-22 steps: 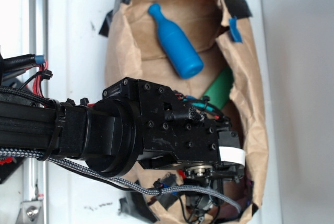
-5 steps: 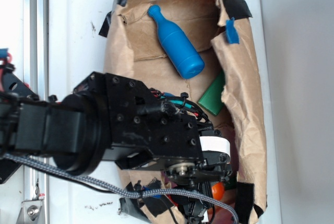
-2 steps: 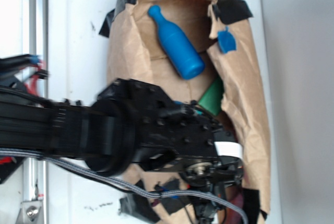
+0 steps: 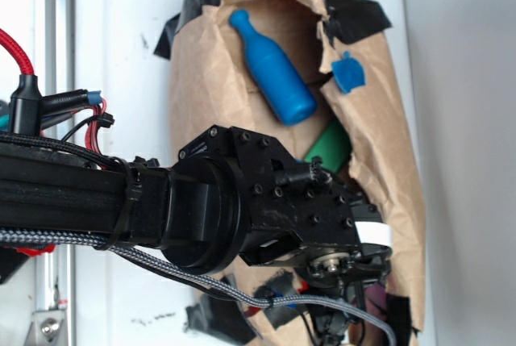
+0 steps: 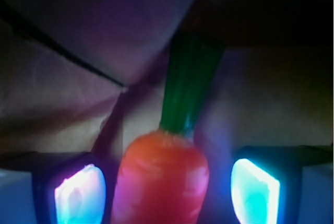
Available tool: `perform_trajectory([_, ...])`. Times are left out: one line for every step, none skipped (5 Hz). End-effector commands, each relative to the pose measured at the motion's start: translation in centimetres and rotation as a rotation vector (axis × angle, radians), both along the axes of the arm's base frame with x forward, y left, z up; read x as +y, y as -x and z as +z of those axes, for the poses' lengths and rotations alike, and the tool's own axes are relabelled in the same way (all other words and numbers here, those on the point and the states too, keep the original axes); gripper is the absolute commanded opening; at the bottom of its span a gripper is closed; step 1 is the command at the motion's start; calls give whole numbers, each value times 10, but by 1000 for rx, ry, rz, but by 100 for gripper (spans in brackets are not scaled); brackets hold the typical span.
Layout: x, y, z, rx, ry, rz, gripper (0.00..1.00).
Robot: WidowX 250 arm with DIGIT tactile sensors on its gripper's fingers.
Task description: Grab the carrot.
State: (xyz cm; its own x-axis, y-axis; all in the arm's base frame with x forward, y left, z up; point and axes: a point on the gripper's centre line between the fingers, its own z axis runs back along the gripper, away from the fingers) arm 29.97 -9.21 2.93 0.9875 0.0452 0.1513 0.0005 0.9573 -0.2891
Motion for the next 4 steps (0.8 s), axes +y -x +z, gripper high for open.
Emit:
perform_trajectory([-3,1,8,-4,13,28,0])
perform_trajectory([-2,2,10,-9,14,24,0])
perform_trajectory([3,3,11,-12,15,35,0])
perform_trajectory([10,2,13,-7,-1,52,0])
